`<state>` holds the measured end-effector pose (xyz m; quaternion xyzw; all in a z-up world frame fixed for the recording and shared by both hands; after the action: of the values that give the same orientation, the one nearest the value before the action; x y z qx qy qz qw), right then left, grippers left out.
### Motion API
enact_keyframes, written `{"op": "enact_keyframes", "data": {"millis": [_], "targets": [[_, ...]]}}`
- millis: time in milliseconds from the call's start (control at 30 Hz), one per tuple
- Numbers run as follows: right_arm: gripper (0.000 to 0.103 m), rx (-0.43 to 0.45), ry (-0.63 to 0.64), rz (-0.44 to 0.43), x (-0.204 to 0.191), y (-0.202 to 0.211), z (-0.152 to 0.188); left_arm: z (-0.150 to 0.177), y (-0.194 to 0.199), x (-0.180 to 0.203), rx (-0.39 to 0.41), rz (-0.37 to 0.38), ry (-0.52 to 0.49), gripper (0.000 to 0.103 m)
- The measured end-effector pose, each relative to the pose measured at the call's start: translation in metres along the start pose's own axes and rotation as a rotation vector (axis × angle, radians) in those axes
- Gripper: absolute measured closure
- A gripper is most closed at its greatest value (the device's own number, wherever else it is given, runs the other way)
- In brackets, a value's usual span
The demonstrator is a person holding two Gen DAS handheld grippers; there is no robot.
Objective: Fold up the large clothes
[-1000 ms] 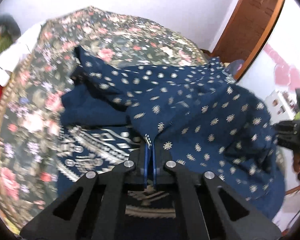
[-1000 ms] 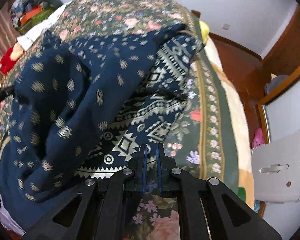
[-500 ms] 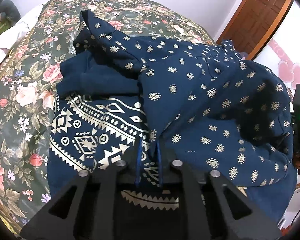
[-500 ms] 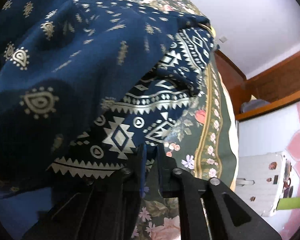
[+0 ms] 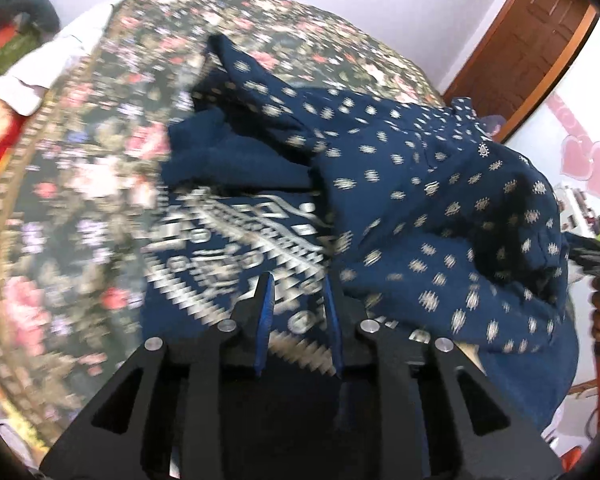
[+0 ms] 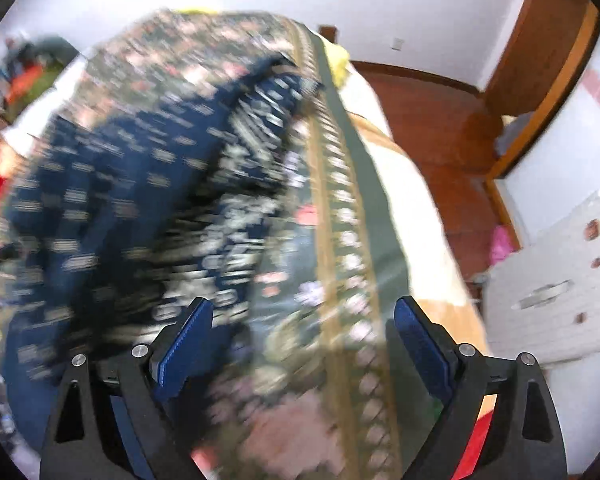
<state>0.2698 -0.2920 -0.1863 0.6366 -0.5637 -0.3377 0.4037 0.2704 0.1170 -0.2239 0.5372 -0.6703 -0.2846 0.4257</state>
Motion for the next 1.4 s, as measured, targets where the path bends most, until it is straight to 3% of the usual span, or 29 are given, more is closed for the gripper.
{"op": "enact_keyframes", "data": {"millis": [100, 233, 400, 600, 667, 767, 867, 967, 1067, 1167, 1300, 1400], "targets": [[0.011, 0.034, -0.014, -0.116, -0.003, 0.030, 0.018, 0.013, 0.025, -0.011, 0.012, -0.041, 0.002, 0.077], [0.011, 0.034, -0.021, -0.200, -0.014, 0.052, 0.033, 0.039, 0.048, -0.030, 0.003, -0.081, 0.049, 0.054], [0.011, 0.026, -0.037, -0.254, -0.037, 0.070, 0.075, 0.072, 0.060, -0.050, -0.026, -0.091, 0.123, 0.053], [0.013, -0.024, -0.037, -0.327, -0.058, 0.069, 0.102, 0.107, 0.053, -0.066, -0.080, -0.024, 0.209, 0.053], [0.019, -0.053, -0.048, -0.350, -0.061, 0.062, 0.108, 0.118, 0.043, -0.069, -0.106, -0.032, 0.223, 0.053], [0.020, -0.060, -0.060, -0.344, -0.065, 0.060, 0.116, 0.134, 0.027, -0.074, -0.149, -0.004, 0.279, 0.053], [0.028, -0.060, -0.044, -0.330, -0.072, 0.063, 0.118, 0.148, 0.024, -0.084, -0.117, 0.053, 0.376, 0.051], [0.036, -0.055, -0.030, -0.351, -0.079, 0.064, 0.117, 0.161, 0.022, -0.100, -0.104, 0.160, 0.515, 0.051], [0.045, -0.034, 0.016, -0.323, -0.092, 0.063, 0.120, 0.166, 0.021, -0.103, -0.087, 0.197, 0.556, 0.051], [0.065, -0.007, 0.063, -0.307, -0.100, 0.063, 0.120, 0.161, 0.023, -0.093, -0.075, 0.192, 0.507, 0.060], [0.086, -0.001, 0.014, -0.349, -0.096, 0.064, 0.112, 0.142, 0.024, -0.076, -0.064, 0.158, 0.430, 0.092], [0.092, -0.003, -0.041, -0.404, -0.088, 0.064, 0.103, 0.128, 0.036, -0.064, -0.014, 0.124, 0.373, 0.094]]}}
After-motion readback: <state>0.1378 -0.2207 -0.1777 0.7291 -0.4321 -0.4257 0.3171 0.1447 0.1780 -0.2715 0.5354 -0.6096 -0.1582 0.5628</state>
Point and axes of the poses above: each gripper's, at about its wrist camera, not at the fingertips, and y roughly against the way its jaws point, x to its right, z to its underside, the point moved 1 cm from there along -y, roughly the way its jaws point, and after that the axes turned 2 degrees about z, right-handed, at the moved point
